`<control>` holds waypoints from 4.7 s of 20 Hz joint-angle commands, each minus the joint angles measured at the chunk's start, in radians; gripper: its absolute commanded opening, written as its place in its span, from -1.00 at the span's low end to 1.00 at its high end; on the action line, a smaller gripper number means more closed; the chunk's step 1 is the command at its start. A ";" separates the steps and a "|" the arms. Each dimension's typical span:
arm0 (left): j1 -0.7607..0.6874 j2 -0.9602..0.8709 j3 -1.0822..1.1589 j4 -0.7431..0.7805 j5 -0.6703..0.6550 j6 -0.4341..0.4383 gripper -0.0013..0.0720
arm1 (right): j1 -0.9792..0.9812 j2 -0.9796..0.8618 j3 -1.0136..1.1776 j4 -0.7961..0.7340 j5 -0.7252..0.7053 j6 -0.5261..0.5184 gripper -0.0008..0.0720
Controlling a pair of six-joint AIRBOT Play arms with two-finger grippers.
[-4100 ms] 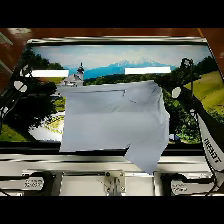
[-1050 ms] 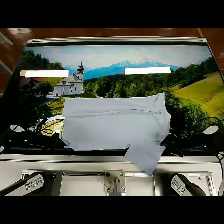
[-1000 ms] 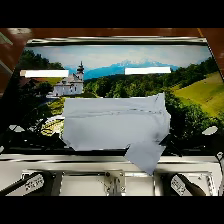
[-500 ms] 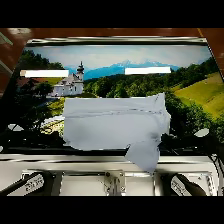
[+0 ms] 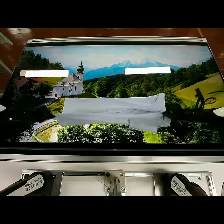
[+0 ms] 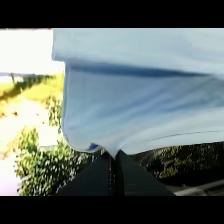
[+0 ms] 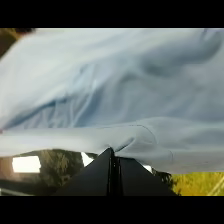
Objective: Fold the shirts.
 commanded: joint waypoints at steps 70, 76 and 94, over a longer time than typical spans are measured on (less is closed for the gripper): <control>-0.858 -0.698 0.582 -0.977 0.282 0.313 -0.86 | 0.196 0.085 0.480 -0.001 0.256 0.282 -0.79; -0.386 -0.347 0.583 -0.809 0.107 0.361 -0.86 | 0.635 -0.146 0.480 -0.004 -0.143 0.282 -0.79; 0.014 0.036 0.481 -0.808 -0.299 0.304 -0.86 | 0.599 -0.454 0.480 -0.121 0.180 0.286 0.67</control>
